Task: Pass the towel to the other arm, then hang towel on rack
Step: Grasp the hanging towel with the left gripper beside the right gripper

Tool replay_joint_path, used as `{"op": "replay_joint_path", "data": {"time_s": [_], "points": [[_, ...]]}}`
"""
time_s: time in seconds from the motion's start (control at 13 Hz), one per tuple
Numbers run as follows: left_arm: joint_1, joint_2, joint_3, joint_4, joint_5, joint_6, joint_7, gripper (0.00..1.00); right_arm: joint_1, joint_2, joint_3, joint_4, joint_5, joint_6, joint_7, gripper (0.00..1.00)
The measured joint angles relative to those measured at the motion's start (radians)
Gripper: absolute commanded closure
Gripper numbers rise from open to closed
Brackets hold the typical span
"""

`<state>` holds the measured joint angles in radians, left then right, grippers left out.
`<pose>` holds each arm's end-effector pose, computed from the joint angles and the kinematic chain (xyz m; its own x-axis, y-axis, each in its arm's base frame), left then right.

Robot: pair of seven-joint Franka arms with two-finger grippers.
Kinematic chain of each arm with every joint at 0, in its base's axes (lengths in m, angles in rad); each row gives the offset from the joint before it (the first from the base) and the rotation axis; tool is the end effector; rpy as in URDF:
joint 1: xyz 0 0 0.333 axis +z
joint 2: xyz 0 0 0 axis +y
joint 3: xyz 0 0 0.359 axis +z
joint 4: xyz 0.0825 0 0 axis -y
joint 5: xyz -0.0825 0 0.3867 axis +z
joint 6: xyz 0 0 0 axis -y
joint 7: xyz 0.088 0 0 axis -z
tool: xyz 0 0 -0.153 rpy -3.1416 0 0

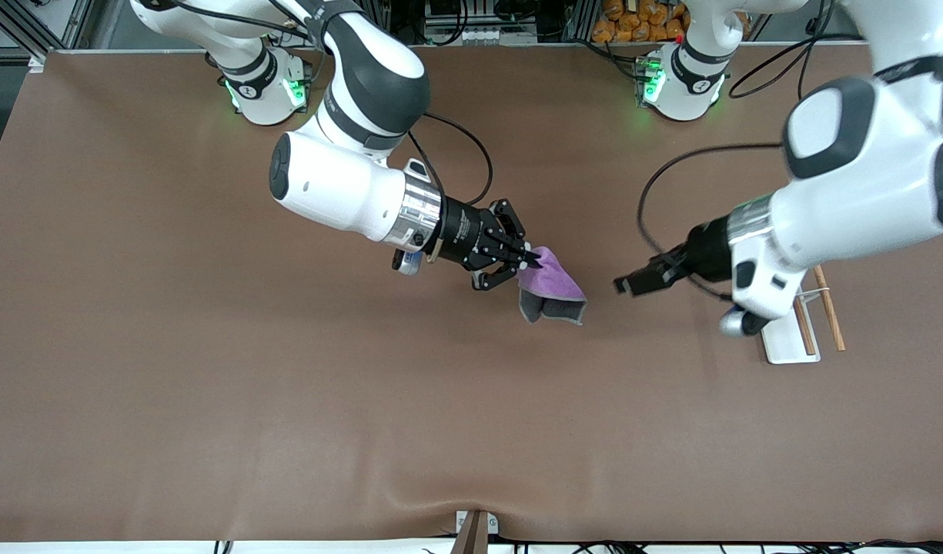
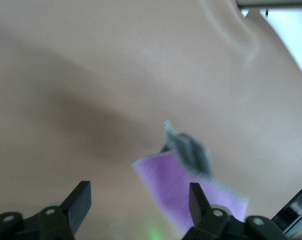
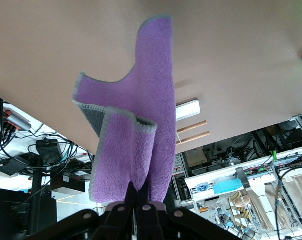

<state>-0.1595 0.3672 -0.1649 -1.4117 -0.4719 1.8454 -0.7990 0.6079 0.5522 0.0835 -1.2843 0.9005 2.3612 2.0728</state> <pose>0.6530 -0.2597 0.5119 0.8129 0.4785 -0.3320 0.5790 -0.7259 0.3714 0.6131 0.5307 0.5042 -0.2849 -0.5412 -0.7911 -0.9550 0.2312 0.1857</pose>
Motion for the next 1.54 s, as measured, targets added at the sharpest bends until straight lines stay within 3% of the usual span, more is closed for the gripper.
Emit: {"op": "replay_joint_path", "data": {"time_s": [0.23, 0.38, 0.46, 0.69, 1.0, 1.31, 1.38, 1.46, 1.54], "points": [[-0.045, 0.067, -0.002, 0.027, 0.0, 0.095, -0.101, 0.23, 0.018, 0.001, 0.0, 0.003, 0.0, 0.001, 0.0, 1.0], [-0.054, 0.082, -0.002, 0.033, 0.0, 0.111, -0.119, 0.53, 0.031, 0.001, 0.0, 0.007, 0.0, 0.005, 0.0, 1.0], [-0.055, 0.084, -0.002, 0.033, 0.0, 0.111, -0.123, 0.63, 0.035, 0.001, 0.0, 0.012, 0.0, 0.006, 0.0, 1.0], [-0.079, 0.084, -0.003, 0.034, 0.0, 0.11, -0.13, 0.64, 0.037, 0.001, -0.002, 0.019, 0.0, 0.006, 0.001, 1.0], [-0.072, 0.081, 0.006, 0.044, 0.002, 0.039, -0.143, 0.53, 0.037, 0.002, -0.003, 0.019, 0.0, 0.006, 0.001, 1.0], [-0.076, 0.079, 0.011, 0.049, 0.074, -0.007, -0.143, 0.54, 0.037, 0.002, -0.006, 0.019, 0.0, 0.006, 0.002, 1.0], [-0.079, 0.079, 0.009, 0.049, 0.076, -0.009, -0.143, 0.6, 0.037, 0.002, -0.007, 0.019, 0.0, 0.006, 0.002, 1.0], [-0.082, 0.079, 0.007, 0.049, 0.076, -0.013, -0.143, 0.74, 0.037, 0.002, -0.007, 0.019, 0.0, 0.006, 0.002, 1.0], [-0.084, 0.079, 0.004, 0.049, 0.076, -0.018, -0.144, 1.0, 0.037, 0.002, -0.007, 0.019, 0.0, 0.006, 0.002, 1.0]]}}
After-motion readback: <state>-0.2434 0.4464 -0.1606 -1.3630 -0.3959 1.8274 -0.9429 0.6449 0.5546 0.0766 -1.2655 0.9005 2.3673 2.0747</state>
